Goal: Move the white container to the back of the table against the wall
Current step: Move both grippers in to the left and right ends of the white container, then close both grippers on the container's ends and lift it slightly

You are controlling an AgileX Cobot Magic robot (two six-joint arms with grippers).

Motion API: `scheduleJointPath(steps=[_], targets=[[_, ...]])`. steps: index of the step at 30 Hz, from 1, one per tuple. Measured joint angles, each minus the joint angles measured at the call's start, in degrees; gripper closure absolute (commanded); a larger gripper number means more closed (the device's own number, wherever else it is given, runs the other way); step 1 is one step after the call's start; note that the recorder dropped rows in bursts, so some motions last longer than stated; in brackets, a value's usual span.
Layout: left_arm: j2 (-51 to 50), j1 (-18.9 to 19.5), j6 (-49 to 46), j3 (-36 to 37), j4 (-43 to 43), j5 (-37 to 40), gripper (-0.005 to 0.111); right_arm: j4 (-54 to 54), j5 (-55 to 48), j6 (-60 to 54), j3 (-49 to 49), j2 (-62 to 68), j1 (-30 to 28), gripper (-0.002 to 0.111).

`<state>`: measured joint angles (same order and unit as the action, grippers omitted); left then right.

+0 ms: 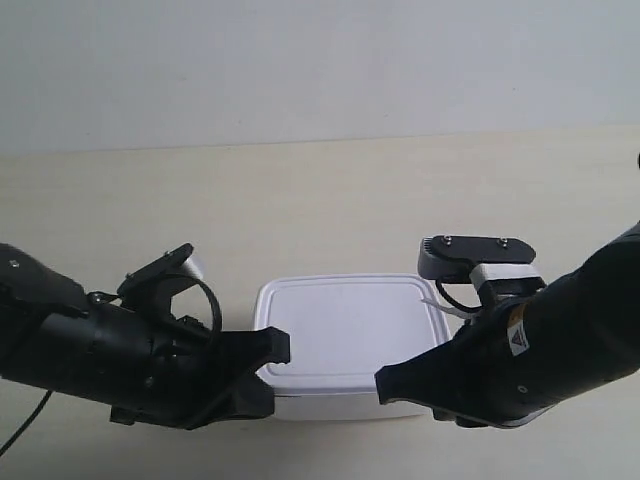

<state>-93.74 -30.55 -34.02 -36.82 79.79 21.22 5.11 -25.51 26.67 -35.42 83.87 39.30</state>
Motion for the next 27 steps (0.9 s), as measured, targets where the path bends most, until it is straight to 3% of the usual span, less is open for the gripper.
scheduleJointPath(steps=[6, 10, 19, 27], targets=[[-3.4, 0.0, -0.4, -2.0, 0.1, 0.9, 0.107, -3.2, 1.6, 5.2, 0.0, 0.8, -0.5, 0.108], [-5.3, 0.0, -0.5, -2.1, 0.2, 0.8, 0.107, -3.5, 1.7, 5.5, 0.0, 0.8, -4.1, 0.108], [-6.3, 0.0, -5.5, -4.6, 4.5, 0.2, 0.107, 4.3, 1.6, -3.8, 0.0, 0.8, -5.8, 0.108], [-11.3, 0.0, -6.0, -7.7, 5.4, 0.6, 0.107, 6.5, 1.9, -5.5, 0.0, 2.8, -5.8, 0.108]])
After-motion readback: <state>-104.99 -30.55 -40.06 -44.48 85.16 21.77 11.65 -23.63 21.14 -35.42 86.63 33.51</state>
